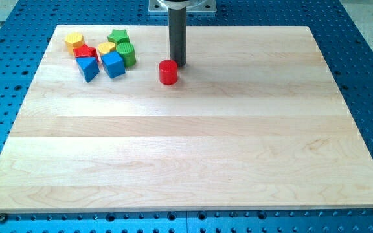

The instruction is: Move your arm to the top right of the red circle

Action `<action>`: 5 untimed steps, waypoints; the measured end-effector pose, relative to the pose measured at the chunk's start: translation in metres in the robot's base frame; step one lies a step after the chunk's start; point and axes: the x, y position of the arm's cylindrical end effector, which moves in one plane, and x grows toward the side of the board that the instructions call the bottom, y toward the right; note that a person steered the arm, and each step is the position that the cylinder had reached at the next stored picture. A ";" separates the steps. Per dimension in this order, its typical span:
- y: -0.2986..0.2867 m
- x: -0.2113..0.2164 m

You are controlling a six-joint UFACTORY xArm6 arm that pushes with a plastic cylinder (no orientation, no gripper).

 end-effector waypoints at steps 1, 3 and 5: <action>0.000 -0.007; 0.039 -0.008; 0.065 -0.012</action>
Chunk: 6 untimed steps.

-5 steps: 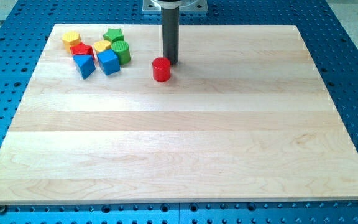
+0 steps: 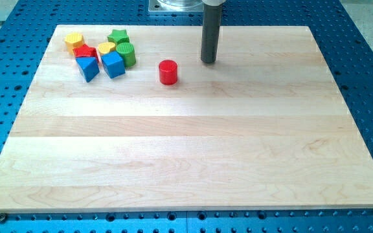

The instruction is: Move your arm to the top right of the red circle

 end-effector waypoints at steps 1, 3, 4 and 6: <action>0.000 0.000; 0.000 0.014; 0.001 0.019; -0.014 -0.039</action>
